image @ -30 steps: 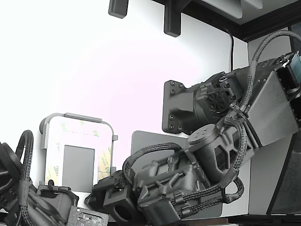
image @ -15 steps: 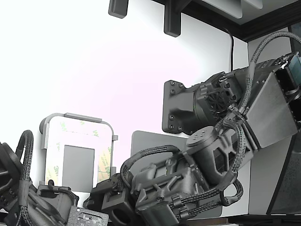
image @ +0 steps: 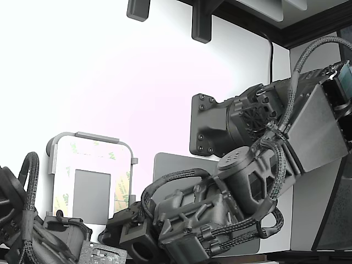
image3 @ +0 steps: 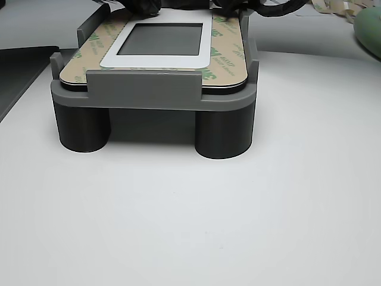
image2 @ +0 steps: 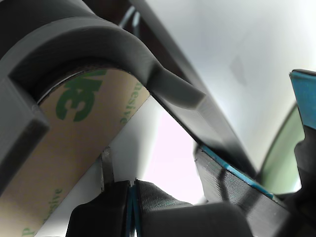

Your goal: Peel off protective film from adhesive tape.

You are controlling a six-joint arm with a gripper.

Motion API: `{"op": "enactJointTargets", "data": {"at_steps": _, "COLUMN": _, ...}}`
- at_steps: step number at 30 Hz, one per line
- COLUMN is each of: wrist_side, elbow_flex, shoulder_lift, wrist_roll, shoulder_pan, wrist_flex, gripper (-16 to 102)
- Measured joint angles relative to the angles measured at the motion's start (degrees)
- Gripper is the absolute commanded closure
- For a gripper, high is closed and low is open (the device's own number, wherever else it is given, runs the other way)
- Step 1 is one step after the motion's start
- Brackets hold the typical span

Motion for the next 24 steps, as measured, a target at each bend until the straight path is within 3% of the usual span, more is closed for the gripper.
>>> {"op": "enactJointTargets", "data": {"at_steps": 24, "wrist_side": 0.3, "elbow_flex": -1.5, "shoulder_lift": 0.1, "wrist_roll": 1.1, "shoulder_pan": 0.3, "wrist_flex": 2.9, "gripper": 96}}
